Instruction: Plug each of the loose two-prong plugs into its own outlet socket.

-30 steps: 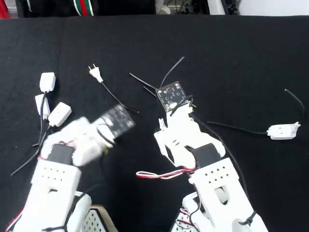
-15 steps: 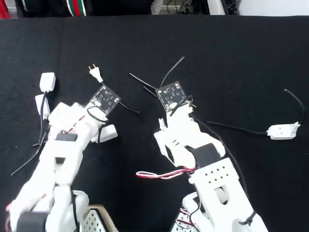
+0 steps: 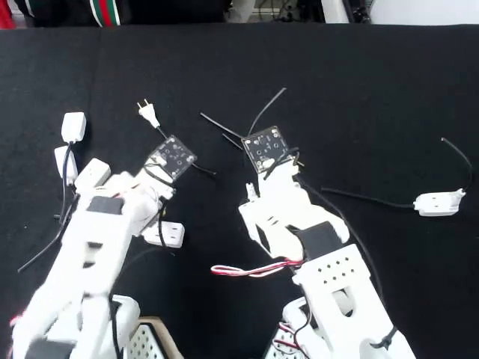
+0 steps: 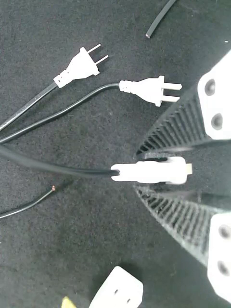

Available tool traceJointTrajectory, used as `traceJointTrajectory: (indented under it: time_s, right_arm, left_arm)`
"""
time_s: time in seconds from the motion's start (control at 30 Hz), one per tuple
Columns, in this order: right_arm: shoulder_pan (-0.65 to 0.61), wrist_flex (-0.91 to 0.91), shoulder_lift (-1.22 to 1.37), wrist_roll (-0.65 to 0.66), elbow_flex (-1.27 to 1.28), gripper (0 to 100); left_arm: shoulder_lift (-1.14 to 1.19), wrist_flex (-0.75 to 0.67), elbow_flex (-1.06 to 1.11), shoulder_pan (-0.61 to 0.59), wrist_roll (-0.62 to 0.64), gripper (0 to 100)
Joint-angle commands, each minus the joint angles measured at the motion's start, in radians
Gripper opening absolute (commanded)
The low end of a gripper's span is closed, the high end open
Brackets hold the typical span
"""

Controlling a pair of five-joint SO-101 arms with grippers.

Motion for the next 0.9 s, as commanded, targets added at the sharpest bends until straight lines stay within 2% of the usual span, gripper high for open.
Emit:
traceJointTrajectory:
  time_s: [0.0,0.13,0.2,0.27,0.33,0.4,0.5,0.57,0.63,0.77,0.87]
  right_arm:
    - [0.015,-0.017,0.001,-0.008,-0.015,2.1]
    - [0.015,-0.015,0.001,-0.009,-0.015,2.1]
    - [0.015,-0.015,0.001,-0.009,-0.015,2.1]
    - [0.015,-0.015,0.001,-0.009,-0.015,2.1]
    - [0.015,-0.015,0.001,-0.009,-0.015,2.1]
    - [0.015,-0.015,0.001,-0.009,-0.015,2.1]
    - [0.015,-0.015,0.002,-0.009,-0.015,2.1]
    - [0.015,-0.015,0.002,-0.009,-0.015,2.1]
    - [0.015,-0.015,0.002,-0.009,-0.015,2.1]
    - [0.015,-0.015,0.001,-0.008,-0.015,2.1]
    - [0.015,-0.015,0.001,-0.006,-0.015,2.1]
  left_arm:
    - [-0.276,0.089,-0.013,-0.062,0.018,15]
    - [-0.385,0.089,0.122,-0.157,-0.221,15]
    - [-0.390,0.086,0.208,-0.183,-0.377,15]
    - [-0.397,0.060,0.268,-0.197,-0.476,15]
    - [-0.391,0.048,0.280,-0.206,-0.505,15]
    - [-0.391,0.051,0.269,-0.194,-0.506,20]
    - [-0.391,0.155,0.222,-0.142,-0.568,29]
    - [-0.390,0.196,0.191,-0.107,-0.626,29]
    - [-0.388,0.193,0.177,-0.077,-0.634,29]
    - [-0.348,0.195,0.168,-0.015,-0.620,29]
    - [-0.293,0.153,0.168,0.031,-0.526,29]
